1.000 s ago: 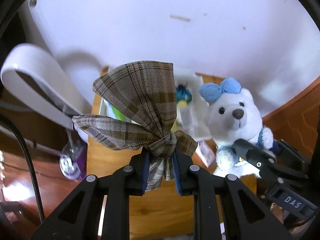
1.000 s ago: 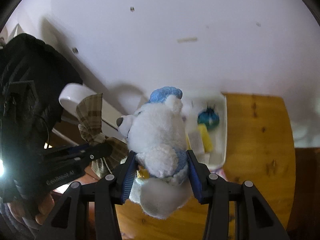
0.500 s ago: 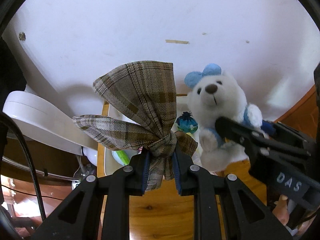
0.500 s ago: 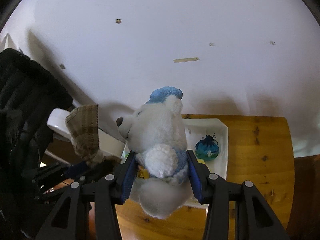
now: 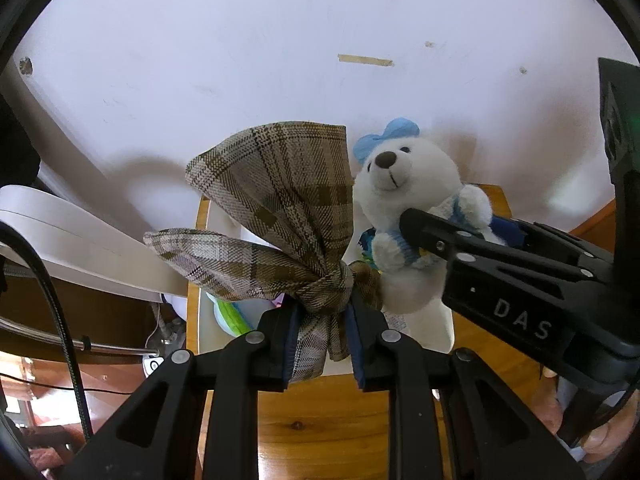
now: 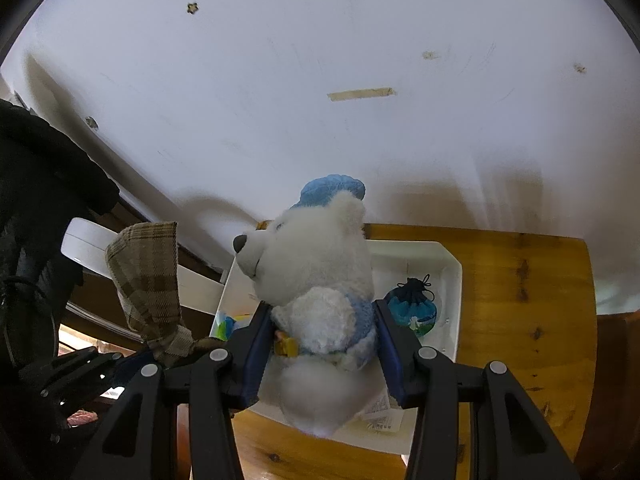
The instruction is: Organize objects
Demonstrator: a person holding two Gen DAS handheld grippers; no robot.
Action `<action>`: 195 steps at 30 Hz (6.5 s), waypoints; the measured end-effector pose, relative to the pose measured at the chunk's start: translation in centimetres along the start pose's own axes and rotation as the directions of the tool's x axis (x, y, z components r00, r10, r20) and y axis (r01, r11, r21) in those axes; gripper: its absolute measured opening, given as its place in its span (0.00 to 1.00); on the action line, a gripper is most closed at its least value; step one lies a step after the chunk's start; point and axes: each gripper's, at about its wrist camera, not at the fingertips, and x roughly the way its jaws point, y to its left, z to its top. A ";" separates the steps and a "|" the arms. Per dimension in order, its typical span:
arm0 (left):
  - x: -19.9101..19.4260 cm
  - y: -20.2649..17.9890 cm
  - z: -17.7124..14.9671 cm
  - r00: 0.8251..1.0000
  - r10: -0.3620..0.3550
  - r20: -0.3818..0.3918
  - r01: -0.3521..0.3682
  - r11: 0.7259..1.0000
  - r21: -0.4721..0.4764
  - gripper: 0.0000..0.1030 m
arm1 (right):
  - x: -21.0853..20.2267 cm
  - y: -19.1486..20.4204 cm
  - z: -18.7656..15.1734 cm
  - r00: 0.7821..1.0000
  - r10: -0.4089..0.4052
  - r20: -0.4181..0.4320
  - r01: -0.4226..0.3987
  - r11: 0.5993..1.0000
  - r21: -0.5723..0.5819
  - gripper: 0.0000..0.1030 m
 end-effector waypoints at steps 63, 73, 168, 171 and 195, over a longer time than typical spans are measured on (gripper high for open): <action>-6.9 3.1 -9.7 0.996 -0.057 0.063 0.035 0.952 0.303 0.68 | -8.0 -1.6 -12.4 0.993 -0.119 0.027 0.115 0.988 0.099 0.68; -6.6 3.0 -12.7 0.994 -0.100 0.031 0.081 0.920 0.383 0.68 | -5.5 -3.9 -16.9 0.990 -0.137 0.016 0.138 0.990 -0.035 0.68; -7.1 6.8 -11.9 0.972 -0.211 0.104 0.186 0.960 0.211 0.68 | -9.3 5.3 -9.4 0.981 0.009 0.192 0.049 0.953 -0.299 0.43; -7.3 7.1 -11.9 0.967 -0.222 0.121 0.200 0.964 0.174 0.68 | -9.2 5.3 -8.1 0.980 -0.001 0.198 0.055 0.963 -0.265 0.43; -8.3 8.5 -12.4 0.951 -0.255 0.173 0.240 0.965 0.100 0.68 | -5.7 4.0 -5.5 0.979 -0.136 0.155 0.162 0.972 -0.171 0.56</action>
